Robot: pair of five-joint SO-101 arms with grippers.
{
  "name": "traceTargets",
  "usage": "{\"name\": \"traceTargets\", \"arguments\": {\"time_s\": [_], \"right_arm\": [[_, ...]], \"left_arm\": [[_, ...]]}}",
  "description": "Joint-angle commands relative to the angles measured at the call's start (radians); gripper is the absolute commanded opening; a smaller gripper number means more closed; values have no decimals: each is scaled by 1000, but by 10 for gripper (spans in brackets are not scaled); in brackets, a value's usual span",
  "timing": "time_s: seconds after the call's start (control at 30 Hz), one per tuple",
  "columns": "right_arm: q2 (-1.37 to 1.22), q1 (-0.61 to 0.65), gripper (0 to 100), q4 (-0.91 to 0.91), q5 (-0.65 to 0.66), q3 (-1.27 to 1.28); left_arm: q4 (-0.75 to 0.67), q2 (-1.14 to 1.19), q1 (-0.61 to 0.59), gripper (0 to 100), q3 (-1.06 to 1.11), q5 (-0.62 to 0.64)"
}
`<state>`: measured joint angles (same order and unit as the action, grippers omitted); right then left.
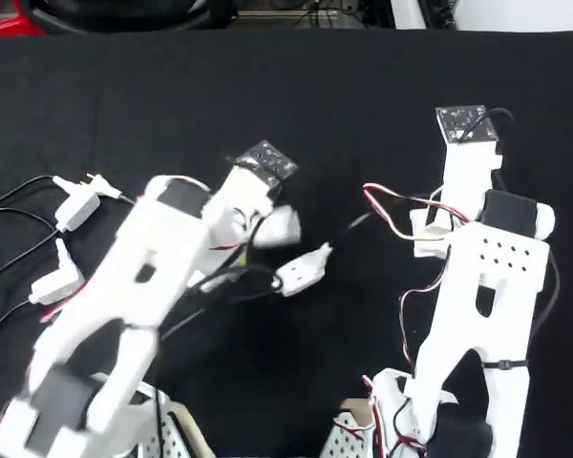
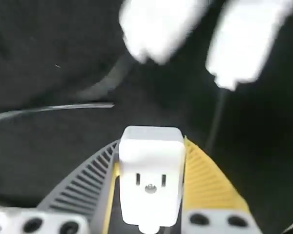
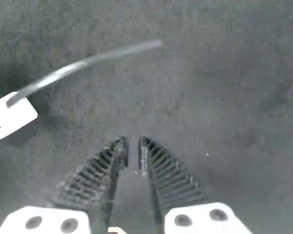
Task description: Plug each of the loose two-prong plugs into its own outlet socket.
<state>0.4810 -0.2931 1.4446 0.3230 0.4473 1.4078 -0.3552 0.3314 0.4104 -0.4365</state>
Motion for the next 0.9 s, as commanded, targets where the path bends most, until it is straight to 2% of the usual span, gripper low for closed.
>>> {"name": "traceTargets", "arguments": {"time_s": [0.0, 0.07, 0.17, 0.3, 0.5, 0.6, 0.8, 0.87], "right_arm": [[1, -15, 44, -9, 2, -5], [1, -14, 44, -9, 0, -5], [1, -14, 44, 11, 5, -10], [2, -14, 44, 18, 6, -10], [2, -14, 44, 18, 6, -10], [1, -14, 44, 17, 6, -24], [-8, 18, 53, 43, -3, -148], [-8, 57, 115, 58, -32, -173]], "left_arm": [[189, -227, -25, 29, -170, -242], [279, -256, -73, 29, -272, -299], [353, -236, -208, 29, -410, -370], [353, -184, -338, 29, -458, -437], [356, -227, -407, 29, -441, -466], [356, -334, -395, 29, -346, -512], [354, -557, -311, 29, 21, -684], [351, -592, -300, 29, 134, -761]]}}
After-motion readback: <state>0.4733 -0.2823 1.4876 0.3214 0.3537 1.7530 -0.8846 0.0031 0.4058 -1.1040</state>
